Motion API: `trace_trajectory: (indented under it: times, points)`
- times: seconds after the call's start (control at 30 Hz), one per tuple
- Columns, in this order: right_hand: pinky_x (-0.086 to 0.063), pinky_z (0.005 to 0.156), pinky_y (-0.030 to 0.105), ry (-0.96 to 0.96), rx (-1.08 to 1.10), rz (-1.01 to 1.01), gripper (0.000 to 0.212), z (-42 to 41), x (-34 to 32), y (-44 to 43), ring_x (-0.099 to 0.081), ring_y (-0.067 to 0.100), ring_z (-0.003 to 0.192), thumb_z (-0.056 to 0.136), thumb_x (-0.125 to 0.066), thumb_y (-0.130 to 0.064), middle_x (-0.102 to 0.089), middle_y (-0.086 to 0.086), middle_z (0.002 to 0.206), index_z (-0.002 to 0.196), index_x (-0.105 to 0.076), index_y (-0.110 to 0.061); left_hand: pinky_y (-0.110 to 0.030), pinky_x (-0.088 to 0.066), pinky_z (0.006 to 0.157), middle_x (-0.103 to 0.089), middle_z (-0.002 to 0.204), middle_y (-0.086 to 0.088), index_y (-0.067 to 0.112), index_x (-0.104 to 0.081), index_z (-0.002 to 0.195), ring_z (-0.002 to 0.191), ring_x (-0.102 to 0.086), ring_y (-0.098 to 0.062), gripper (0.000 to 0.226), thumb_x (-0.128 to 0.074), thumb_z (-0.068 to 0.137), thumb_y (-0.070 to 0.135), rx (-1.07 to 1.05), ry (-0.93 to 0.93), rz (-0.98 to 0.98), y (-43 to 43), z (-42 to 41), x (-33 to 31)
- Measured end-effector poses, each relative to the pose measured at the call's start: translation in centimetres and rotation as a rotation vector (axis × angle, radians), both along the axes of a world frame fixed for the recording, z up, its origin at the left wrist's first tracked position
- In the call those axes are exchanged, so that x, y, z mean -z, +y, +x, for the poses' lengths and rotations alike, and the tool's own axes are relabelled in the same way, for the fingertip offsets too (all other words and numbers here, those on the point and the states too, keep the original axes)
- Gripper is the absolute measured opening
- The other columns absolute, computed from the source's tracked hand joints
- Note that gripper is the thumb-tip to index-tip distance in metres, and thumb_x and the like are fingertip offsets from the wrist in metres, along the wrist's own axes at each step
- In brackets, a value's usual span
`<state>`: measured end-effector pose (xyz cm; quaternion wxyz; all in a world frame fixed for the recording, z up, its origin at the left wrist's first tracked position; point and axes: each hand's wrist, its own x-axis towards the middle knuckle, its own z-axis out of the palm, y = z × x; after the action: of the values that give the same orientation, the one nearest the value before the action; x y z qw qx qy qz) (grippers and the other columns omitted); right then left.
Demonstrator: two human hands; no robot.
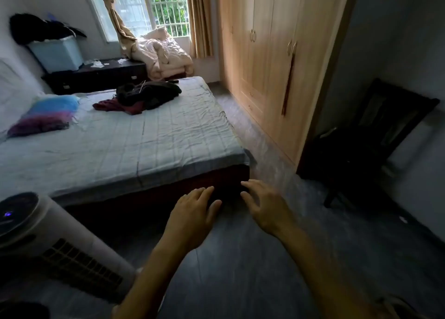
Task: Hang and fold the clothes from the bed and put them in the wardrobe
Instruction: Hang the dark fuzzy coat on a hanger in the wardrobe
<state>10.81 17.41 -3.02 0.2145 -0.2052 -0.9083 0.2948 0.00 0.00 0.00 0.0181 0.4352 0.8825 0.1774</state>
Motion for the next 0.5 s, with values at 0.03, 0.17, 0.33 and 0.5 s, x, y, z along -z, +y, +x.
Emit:
trace_trajectory:
  times: [0.03, 0.17, 0.33, 0.5]
  points:
    - [-0.037, 0.106, 0.033, -0.018, -0.008, -0.013, 0.039, -0.6, 0.5, 0.2, -0.045, 0.016, 0.129, 0.096, -0.049, -0.038, -0.052, 0.001, 0.137, 0.131, -0.055, -0.022, -0.033, -0.033, 0.109, -0.043, 0.144, 0.0, 0.022, -0.034, 0.144, 0.131, -0.039, -0.016, 0.054, -0.031, 0.097, 0.049, -0.005, -0.011, -0.001, 0.2, -0.5, 0.2]
    - [-0.038, 0.105, 0.035, -0.073, -0.024, -0.032, 0.037, -3.2, 1.7, 1.2, -0.047, 0.017, 0.127, 0.095, -0.051, -0.035, -0.054, 0.003, 0.135, 0.129, -0.057, -0.021, -0.034, -0.033, 0.109, -0.045, 0.143, -0.002, 0.021, -0.036, 0.143, 0.131, -0.04, -0.017, 0.054, -0.033, 0.097, 0.048, -0.022, -0.011, 0.015, 1.6, -3.2, 1.2]
    - [-0.041, 0.103, 0.038, -0.088, 0.002, -0.021, 0.037, -7.6, 2.4, 3.3, -0.049, 0.018, 0.124, 0.095, -0.051, -0.034, -0.056, 0.003, 0.133, 0.129, -0.057, -0.019, -0.031, -0.033, 0.108, -0.045, 0.143, -0.001, 0.021, -0.036, 0.143, 0.131, -0.04, -0.016, 0.055, -0.033, 0.096, 0.05, -0.007, -0.024, 0.029, 3.4, -8.6, 2.6]
    - [-0.043, 0.1, 0.039, -0.114, 0.064, 0.006, 0.037, -13.1, 2.5, 5.0, -0.052, 0.019, 0.121, 0.095, -0.05, -0.035, -0.057, 0.003, 0.13, 0.127, -0.058, -0.019, -0.033, -0.035, 0.107, -0.045, 0.142, -0.002, 0.021, -0.037, 0.142, 0.13, -0.042, -0.018, 0.055, -0.033, 0.096, 0.051, 0.004, -0.062, 0.038, 5.6, -15.6, 3.4]
